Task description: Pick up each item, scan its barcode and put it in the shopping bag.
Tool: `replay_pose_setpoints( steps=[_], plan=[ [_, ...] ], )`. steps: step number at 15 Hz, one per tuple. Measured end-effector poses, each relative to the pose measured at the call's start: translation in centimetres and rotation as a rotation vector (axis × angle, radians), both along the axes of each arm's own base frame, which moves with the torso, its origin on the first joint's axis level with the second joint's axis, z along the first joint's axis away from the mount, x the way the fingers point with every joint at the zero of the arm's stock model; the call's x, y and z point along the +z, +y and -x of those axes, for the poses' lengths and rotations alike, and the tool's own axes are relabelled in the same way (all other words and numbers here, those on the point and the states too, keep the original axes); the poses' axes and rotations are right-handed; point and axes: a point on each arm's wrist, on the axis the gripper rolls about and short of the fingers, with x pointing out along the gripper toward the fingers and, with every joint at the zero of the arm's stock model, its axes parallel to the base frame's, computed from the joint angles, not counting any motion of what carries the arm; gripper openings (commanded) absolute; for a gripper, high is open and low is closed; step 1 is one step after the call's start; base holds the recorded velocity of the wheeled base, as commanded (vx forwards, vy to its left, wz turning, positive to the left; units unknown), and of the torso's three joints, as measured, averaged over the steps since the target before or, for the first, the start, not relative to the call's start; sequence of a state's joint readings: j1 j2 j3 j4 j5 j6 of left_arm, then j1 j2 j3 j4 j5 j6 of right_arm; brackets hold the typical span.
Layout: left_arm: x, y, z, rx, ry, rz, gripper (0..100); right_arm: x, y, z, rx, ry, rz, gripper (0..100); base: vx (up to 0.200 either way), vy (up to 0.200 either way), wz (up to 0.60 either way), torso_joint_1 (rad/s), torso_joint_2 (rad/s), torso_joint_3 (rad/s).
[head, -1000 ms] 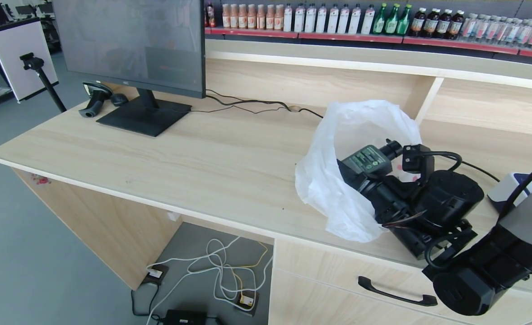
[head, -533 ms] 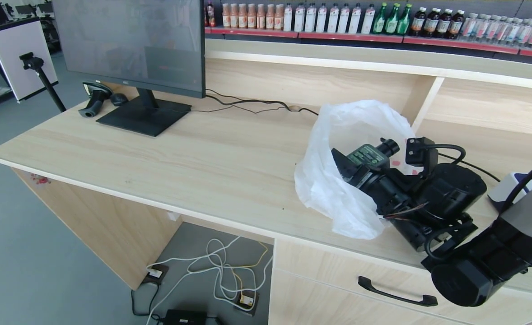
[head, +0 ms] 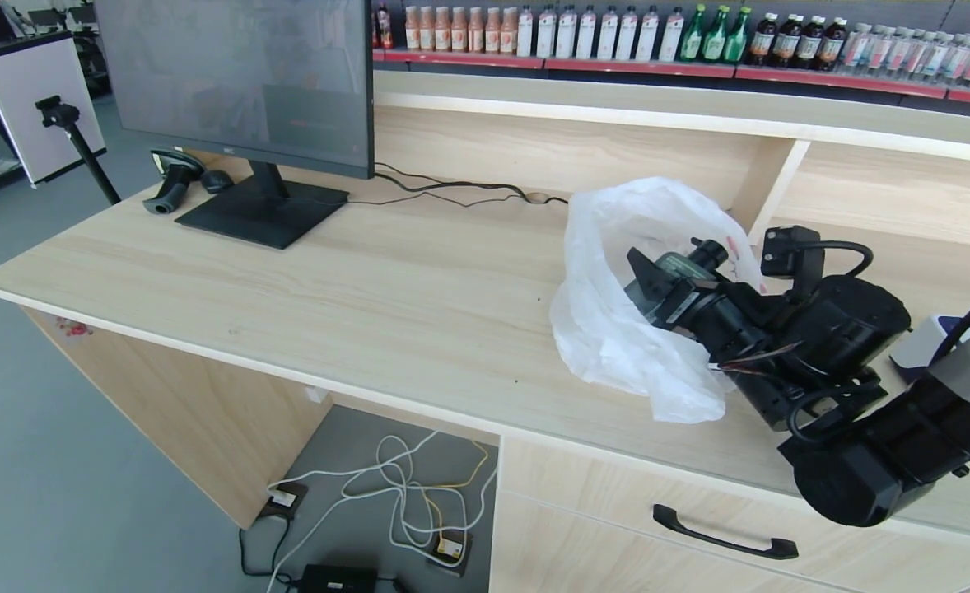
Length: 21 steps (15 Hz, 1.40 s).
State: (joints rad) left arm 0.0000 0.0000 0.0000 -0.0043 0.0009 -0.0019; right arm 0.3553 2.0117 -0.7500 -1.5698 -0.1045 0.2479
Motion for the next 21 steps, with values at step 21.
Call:
replay_pose_setpoints(
  steps=[21],
  plan=[
    [0.0, 0.0, 0.0, 0.0, 0.0, -0.001, 100, 2.4, -0.6, -0.4, 0.019, -0.158, 0.198, 100, 0.0, 0.0, 0.0, 0.0, 0.0, 0.0]
  ],
)
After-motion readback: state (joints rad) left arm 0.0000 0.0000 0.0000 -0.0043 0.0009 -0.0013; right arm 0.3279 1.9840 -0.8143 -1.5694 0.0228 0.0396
